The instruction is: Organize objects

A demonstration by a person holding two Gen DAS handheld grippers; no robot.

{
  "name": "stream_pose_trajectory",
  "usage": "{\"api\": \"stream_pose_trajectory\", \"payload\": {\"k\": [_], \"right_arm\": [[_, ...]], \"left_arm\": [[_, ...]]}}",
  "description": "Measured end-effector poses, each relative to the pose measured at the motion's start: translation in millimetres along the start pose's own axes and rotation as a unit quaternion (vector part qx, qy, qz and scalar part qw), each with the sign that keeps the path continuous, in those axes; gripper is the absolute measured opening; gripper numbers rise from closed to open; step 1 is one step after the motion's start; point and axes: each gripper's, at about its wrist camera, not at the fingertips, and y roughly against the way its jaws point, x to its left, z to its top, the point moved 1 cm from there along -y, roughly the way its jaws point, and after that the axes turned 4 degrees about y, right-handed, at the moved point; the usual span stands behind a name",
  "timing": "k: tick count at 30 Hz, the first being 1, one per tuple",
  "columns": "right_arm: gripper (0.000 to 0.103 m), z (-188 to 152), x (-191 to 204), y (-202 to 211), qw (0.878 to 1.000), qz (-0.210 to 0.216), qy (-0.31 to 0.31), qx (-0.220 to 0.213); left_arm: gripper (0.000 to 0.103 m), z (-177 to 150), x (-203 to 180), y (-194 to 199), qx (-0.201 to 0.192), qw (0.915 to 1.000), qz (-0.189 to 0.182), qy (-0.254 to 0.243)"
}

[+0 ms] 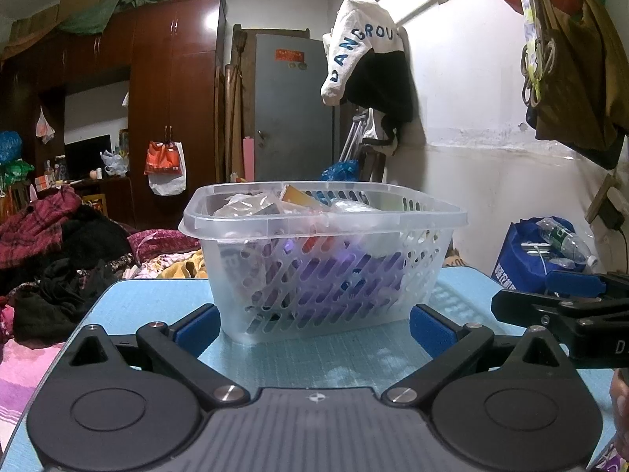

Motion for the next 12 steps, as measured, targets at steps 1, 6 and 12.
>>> {"api": "stream_pose_trajectory", "payload": {"k": [1,6,12], "right_arm": [[0.103,0.0,0.1,0.0,1.0,0.0,0.0,0.0],[0.103,-0.2,0.3,-0.1,1.0,0.0,0.0,0.0],[0.103,-0.1,0.5,-0.3,1.0,0.001,0.002,0.0]], "left_arm": [[0.103,-0.2,-0.3,-0.1,0.0,1.0,0.0,-0.001],[0.103,-1.4,-2.2,1.5,-0.008,1.0,0.002,-0.003],[0.103,-1.4,-4.3,6.0,-0.021,0.9998,-0.003,-0.007]]}}
